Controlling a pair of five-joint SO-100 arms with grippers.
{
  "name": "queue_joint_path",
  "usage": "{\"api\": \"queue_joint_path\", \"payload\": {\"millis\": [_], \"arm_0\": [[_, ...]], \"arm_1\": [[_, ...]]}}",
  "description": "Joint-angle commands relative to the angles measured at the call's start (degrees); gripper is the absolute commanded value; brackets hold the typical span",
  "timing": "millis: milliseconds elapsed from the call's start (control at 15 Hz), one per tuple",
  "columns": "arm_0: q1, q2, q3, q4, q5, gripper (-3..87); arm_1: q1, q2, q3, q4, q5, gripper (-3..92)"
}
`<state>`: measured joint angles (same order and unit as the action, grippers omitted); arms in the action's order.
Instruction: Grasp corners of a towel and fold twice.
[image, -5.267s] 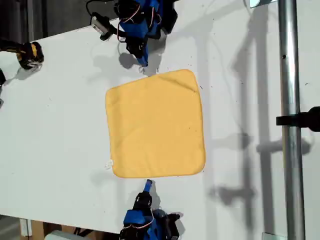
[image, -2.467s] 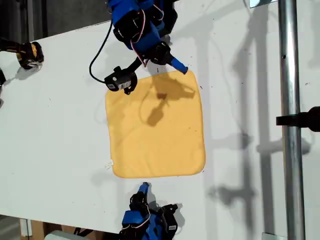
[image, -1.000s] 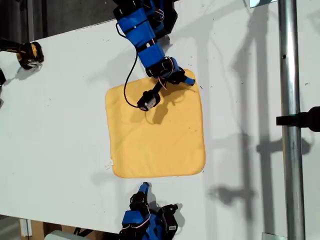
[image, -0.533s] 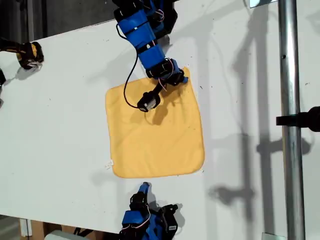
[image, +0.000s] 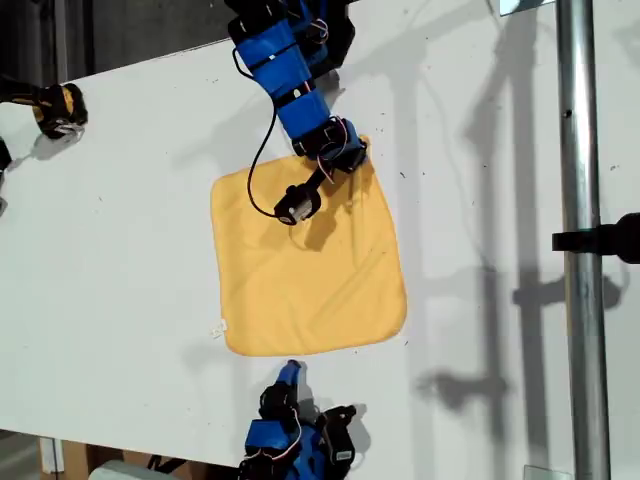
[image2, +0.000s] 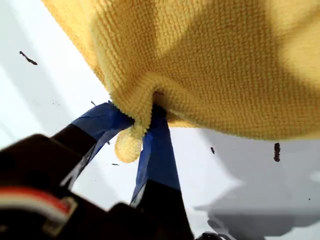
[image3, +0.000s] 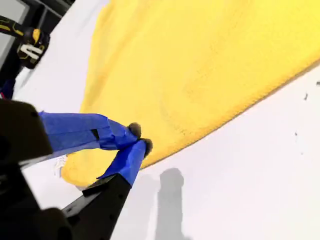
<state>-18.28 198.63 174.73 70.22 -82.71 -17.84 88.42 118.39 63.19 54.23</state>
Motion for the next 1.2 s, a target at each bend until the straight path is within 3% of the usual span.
{"api": "queue_joint_path", "payload": {"millis": [0, 133, 400, 533, 667, 800, 1133], "arm_0": [[0.79, -10.90, -14.06, -0.44, -0.97, -1.2], [3.52, -28.30, -27.51, -3.43, 2.11, -1.2], [12.22, -56.87, -54.14, -2.99, 8.53, -1.2], [17.14, -74.27, -71.28, 3.25, 12.74, -1.2], [20.57, -95.27, -92.90, 16.35, 16.61, -1.2], [23.82, -110.21, -110.92, 24.79, 20.21, -1.2], [31.20, -113.12, -115.22, 25.58, 18.46, -1.2]], "arm_1": [[-0.35, 0.88, -2.55, -1.14, -0.62, -0.1], [0.00, 1.32, -2.55, -1.41, -0.62, -0.1], [0.62, 2.81, -2.55, -1.58, -1.32, -0.1], [0.79, 3.16, -2.55, -1.85, -1.67, -0.1], [1.14, 3.34, -2.64, -2.20, -2.02, -0.1], [1.23, 3.52, -2.81, -2.81, -2.46, -0.1], [0.97, 3.96, -2.90, -3.16, -2.46, -0.1]]}}
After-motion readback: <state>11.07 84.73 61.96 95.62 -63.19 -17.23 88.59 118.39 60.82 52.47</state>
